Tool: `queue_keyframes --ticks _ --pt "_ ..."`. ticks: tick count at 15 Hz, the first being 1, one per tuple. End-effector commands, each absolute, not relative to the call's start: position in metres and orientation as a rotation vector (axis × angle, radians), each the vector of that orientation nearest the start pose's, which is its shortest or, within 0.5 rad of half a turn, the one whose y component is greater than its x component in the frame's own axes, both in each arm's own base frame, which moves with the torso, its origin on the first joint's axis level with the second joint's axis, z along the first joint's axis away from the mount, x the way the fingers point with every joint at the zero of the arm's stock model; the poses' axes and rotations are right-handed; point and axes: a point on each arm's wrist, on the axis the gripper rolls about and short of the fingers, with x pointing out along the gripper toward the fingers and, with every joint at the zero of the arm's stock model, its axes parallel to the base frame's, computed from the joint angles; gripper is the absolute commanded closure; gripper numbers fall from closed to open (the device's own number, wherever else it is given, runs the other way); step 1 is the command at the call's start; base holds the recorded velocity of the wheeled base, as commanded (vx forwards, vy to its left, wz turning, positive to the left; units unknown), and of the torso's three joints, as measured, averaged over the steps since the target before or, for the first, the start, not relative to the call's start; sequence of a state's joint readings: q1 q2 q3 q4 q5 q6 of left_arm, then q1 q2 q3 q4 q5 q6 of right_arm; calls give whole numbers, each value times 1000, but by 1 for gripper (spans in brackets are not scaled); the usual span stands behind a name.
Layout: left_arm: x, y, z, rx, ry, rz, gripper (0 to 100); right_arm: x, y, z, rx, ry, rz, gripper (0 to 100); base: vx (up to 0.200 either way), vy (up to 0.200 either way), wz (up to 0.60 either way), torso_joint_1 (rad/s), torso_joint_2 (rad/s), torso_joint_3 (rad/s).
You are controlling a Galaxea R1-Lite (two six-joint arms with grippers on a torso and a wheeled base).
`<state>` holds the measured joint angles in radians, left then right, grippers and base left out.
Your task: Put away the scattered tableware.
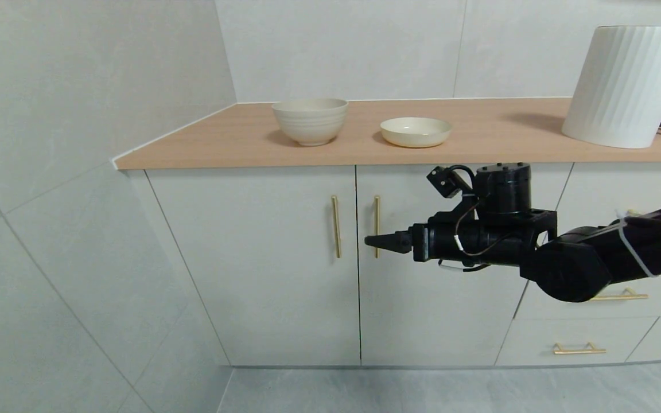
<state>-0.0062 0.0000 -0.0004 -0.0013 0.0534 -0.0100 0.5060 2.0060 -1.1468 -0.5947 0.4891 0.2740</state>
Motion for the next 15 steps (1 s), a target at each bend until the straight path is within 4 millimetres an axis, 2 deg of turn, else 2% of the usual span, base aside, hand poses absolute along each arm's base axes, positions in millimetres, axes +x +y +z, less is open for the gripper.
queue_keyframes --ticks 1,3,6,9,15 --pt "-23 1 76 -11 -2 48 0 354 209 146 260 422 942 0 0 0 0 0 0 0" --pt "-23 1 76 -11 -2 48 0 362 213 138 276 398 943 0 0 0 0 0 0 0" --pt "-23 1 76 -11 -2 48 0 367 216 136 302 369 944 0 0 0 0 0 0 0" --pt "-23 1 76 -11 -2 48 0 383 222 128 308 331 866 0 0 0 0 0 0 0" --pt "-23 1 76 -11 -2 48 0 395 229 129 408 276 840 0 0 0 0 0 0 0"
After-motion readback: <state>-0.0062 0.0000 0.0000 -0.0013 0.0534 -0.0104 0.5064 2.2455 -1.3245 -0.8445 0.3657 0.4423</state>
